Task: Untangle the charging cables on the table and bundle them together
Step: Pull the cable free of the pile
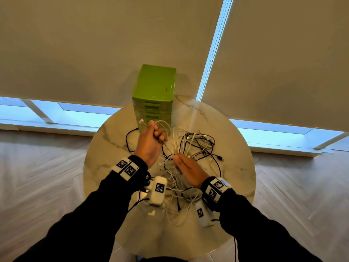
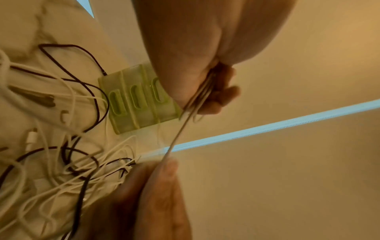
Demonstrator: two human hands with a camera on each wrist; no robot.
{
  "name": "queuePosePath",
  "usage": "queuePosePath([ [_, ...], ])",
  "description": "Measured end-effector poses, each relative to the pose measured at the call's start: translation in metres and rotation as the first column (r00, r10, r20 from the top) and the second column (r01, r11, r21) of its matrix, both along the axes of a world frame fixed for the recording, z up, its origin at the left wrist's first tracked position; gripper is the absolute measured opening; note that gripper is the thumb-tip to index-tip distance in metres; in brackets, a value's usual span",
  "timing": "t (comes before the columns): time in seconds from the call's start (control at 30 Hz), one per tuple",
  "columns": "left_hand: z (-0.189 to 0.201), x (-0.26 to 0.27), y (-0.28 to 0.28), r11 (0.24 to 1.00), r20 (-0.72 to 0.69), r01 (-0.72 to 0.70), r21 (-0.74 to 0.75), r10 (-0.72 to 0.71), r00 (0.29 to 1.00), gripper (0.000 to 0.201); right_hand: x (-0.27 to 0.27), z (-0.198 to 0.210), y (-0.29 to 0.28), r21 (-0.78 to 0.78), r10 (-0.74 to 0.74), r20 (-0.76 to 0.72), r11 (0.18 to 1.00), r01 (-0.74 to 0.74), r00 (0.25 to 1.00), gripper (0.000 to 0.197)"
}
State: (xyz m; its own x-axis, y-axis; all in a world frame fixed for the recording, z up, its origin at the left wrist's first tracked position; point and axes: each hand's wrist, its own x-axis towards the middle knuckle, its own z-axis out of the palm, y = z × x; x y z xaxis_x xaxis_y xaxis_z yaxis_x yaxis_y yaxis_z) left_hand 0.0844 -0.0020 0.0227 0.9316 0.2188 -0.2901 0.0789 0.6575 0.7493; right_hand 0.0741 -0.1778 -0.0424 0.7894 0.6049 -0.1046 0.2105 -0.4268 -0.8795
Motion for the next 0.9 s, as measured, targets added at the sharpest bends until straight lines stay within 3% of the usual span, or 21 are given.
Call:
queuePosePath([
  [0.2, 0.03, 0.014, 0.051, 0.979, 0.101, -0.192, 0.074, 0.184, 0.978, 0.036, 0.01, -0.02, -0.017, -0.173, 0.073, -0.032, 0.982, -0.078, 0.997, 0.035],
  [0.27, 0.042, 0.014, 0.068, 0.942, 0.161, -0.22, 0.254, 0.183, 0.97, 0.036, 0.016, -0.025, -0.021, -0.228, 0.061, -0.025, 0.972, -0.065, 0.998, 0.033],
  [0.3, 0.045, 0.011, 0.071, 0.883, 0.177, -0.208, 0.421, 0.145, 0.974, 0.035, 0.022, -0.025, -0.02, -0.263, 0.052, -0.003, 0.964, -0.051, 0.999, 0.034],
  [0.37, 0.041, 0.0, 0.065, 0.638, 0.131, -0.105, 0.762, 0.007, 0.991, 0.034, 0.035, -0.019, -0.01, -0.342, 0.03, 0.104, 0.939, 0.008, 0.994, 0.037],
  [0.4, 0.033, -0.006, 0.058, 0.516, 0.072, -0.021, 0.856, -0.078, 0.994, 0.032, 0.042, -0.012, -0.004, -0.36, 0.014, 0.163, 0.932, 0.046, 0.987, 0.038],
  [0.47, 0.013, -0.017, 0.043, 0.313, -0.09, 0.159, 0.936, -0.225, 0.97, 0.029, 0.051, 0.006, 0.013, -0.331, -0.02, 0.232, 0.938, 0.099, 0.973, 0.037],
  [0.5, 0.002, -0.021, 0.035, 0.241, -0.169, 0.234, 0.942, -0.262, 0.95, 0.029, 0.052, 0.013, 0.021, -0.297, -0.028, 0.252, 0.949, 0.105, 0.967, 0.035],
  [0.53, -0.005, -0.022, 0.028, 0.221, -0.236, 0.295, 0.93, -0.26, 0.936, 0.031, 0.052, 0.02, 0.027, -0.259, -0.025, 0.273, 0.961, 0.098, 0.962, 0.032],
  [0.57, -0.012, -0.021, 0.022, 0.252, -0.287, 0.341, 0.906, -0.227, 0.93, 0.035, 0.05, 0.024, 0.032, -0.232, -0.011, 0.294, 0.969, 0.082, 0.956, 0.028],
  [0.63, -0.019, -0.016, 0.016, 0.423, -0.338, 0.38, 0.822, -0.174, 0.925, 0.047, 0.042, 0.026, 0.039, -0.218, 0.048, 0.34, 0.975, 0.029, 0.939, 0.026],
  [0.7, -0.026, -0.008, 0.016, 0.579, -0.34, 0.397, 0.712, -0.209, 0.917, 0.058, 0.032, 0.022, 0.04, -0.207, 0.077, 0.371, 0.978, 0.001, 0.925, 0.03],
  [0.77, -0.032, -0.003, 0.014, 0.666, -0.328, 0.386, 0.638, -0.218, 0.919, 0.047, 0.027, 0.018, 0.036, -0.159, 0.069, 0.356, 0.987, -0.012, 0.932, 0.032],
  [0.83, -0.032, 0.002, 0.008, 0.754, -0.314, 0.308, 0.58, -0.142, 0.939, 0.037, 0.024, 0.019, 0.032, -0.12, 0.07, 0.254, 0.992, -0.04, 0.965, 0.03],
  [0.9, -0.021, 0.007, 0.004, 0.889, -0.256, 0.151, 0.433, -0.04, 0.966, 0.034, 0.021, 0.015, 0.024, -0.109, 0.092, 0.15, 0.991, -0.076, 0.984, 0.029],
])
